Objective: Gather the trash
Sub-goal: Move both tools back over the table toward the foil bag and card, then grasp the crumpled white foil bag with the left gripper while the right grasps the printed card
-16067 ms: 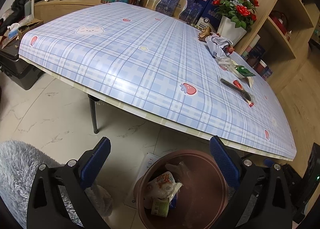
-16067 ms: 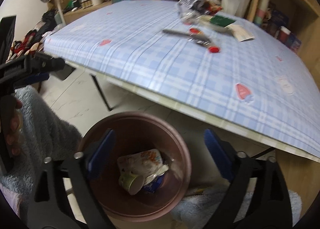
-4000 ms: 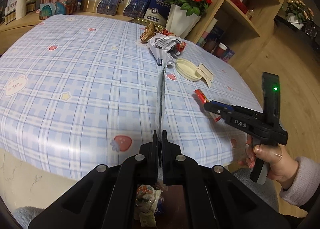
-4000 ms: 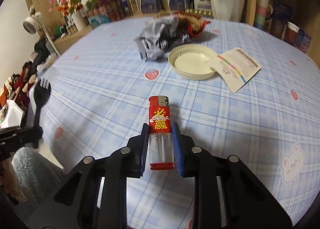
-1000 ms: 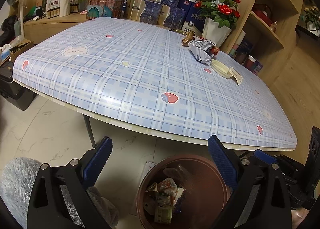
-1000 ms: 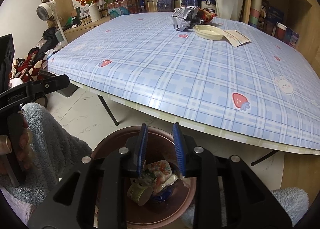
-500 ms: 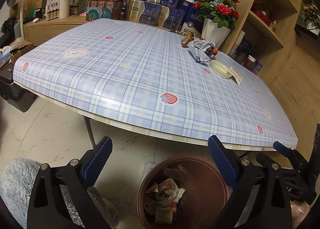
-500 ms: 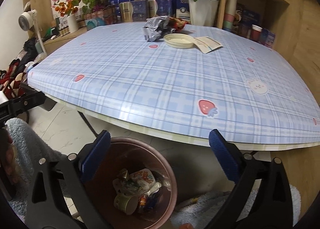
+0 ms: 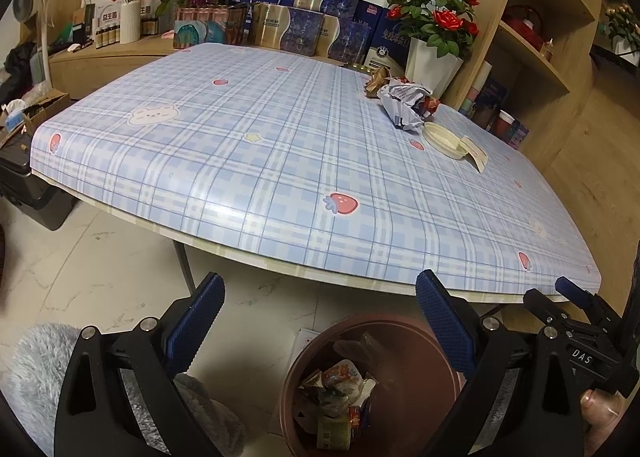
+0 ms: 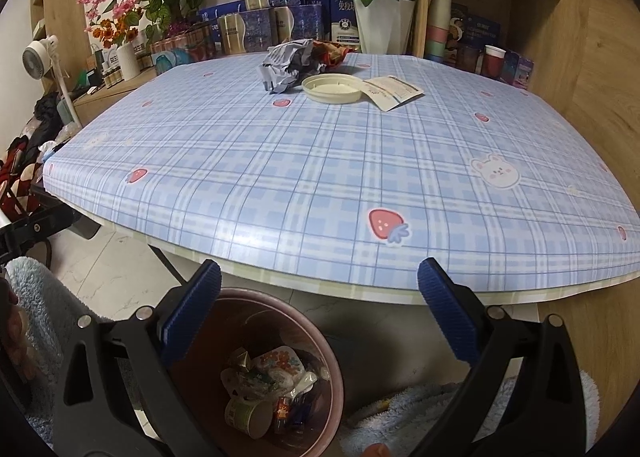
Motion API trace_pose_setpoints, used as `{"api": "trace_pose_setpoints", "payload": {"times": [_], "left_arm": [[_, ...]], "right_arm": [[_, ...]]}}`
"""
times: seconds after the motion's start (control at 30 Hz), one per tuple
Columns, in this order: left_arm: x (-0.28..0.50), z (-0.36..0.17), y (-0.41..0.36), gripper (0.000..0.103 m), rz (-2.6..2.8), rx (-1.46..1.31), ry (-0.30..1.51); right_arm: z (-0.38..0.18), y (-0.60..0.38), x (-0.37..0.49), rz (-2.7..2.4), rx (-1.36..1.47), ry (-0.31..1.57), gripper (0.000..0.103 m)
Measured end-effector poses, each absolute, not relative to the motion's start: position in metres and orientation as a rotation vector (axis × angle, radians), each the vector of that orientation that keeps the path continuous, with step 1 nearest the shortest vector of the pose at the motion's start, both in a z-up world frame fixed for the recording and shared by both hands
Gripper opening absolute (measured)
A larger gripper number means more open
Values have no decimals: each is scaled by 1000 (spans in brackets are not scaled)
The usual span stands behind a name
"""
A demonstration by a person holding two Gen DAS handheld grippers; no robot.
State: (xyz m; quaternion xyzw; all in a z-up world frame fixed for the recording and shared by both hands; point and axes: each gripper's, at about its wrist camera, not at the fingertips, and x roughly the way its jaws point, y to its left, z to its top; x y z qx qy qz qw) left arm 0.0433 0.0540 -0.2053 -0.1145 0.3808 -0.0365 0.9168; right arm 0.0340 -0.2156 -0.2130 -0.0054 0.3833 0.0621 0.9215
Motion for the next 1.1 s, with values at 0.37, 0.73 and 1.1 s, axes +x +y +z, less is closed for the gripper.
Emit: {"api": "trace_pose_setpoints", "payload": {"times": [0.37, 0.73, 1.1], "left_arm": [[84, -179, 43, 94, -96, -135, 749], [165, -158, 4, 94, -184, -79, 779], [315, -175, -42, 91, -241, -101, 862]], "right_arm": [[-199, -233, 58, 105, -1, 766, 97], [-191, -273, 121, 49, 61, 776, 97], [-190, -295, 194, 47, 147, 818, 97]]}}
